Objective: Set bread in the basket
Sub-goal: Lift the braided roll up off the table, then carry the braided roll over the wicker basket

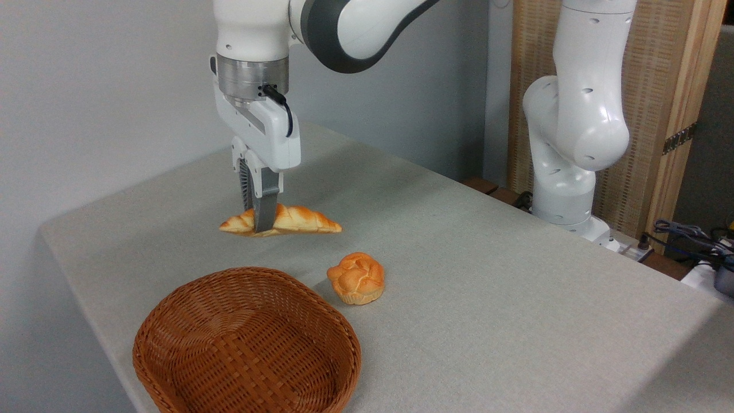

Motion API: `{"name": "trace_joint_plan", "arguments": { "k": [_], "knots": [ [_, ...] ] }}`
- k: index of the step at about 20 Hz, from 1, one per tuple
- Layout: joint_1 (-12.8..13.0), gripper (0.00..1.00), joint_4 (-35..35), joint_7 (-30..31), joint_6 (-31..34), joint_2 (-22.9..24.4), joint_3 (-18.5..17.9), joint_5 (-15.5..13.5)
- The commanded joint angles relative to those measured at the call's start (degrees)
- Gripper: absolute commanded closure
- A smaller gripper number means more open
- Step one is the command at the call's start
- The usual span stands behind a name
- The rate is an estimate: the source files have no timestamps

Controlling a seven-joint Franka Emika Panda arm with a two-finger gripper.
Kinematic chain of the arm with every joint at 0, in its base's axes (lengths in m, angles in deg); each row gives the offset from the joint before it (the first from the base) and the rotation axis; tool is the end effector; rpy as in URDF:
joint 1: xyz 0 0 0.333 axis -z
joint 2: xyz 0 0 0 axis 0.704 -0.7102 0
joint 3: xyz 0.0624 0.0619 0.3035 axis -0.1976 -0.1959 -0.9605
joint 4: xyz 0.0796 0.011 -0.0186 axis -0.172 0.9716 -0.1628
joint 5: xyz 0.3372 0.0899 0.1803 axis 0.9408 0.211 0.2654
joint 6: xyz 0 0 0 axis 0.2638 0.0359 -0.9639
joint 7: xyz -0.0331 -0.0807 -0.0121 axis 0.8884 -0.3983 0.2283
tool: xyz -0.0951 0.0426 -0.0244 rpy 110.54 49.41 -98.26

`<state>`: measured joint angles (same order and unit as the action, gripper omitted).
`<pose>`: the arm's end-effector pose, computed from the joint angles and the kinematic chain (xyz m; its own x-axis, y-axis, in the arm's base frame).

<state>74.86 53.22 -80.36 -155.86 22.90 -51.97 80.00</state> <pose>0.5308 -0.1274 0.5307 0.6177 -0.7594 0.2044 -0.7624 -0.6420 -0.0809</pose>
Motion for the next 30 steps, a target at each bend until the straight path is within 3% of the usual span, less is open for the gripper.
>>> {"name": "trace_joint_plan", "arguments": {
  "k": [1, 6, 10, 12, 13, 14, 15, 16, 18, 30],
  "knots": [
    [0.12, 0.81, -4.35, -0.86, -3.64, -4.19, -2.89, -3.68],
    [-0.14, 0.77, -5.94, -0.78, -13.56, -8.24, -4.92, -8.43],
    [-0.23, 0.77, -5.94, -0.69, -16.57, -9.91, -6.06, -12.03],
    [-0.23, 0.67, -6.03, -0.78, -16.66, -10.44, -6.59, -12.66],
    [-0.23, 0.55, -6.03, -0.86, -16.66, -11.05, -6.68, -12.39],
    [-0.23, 0.49, -6.03, -0.86, -16.66, -11.23, -6.68, -12.3],
    [-0.23, 0.27, -6.03, -0.86, -16.75, -11.58, -6.68, -12.3],
    [-0.23, 0.12, -6.03, -0.78, -16.83, -11.93, -6.77, -12.3],
    [-0.23, 0.0, -6.03, -0.51, -18.15, -12.55, -6.77, -12.39],
    [-0.23, 0.0, -6.38, -0.69, -18.24, -12.55, -6.86, -12.22]
  ]
}}
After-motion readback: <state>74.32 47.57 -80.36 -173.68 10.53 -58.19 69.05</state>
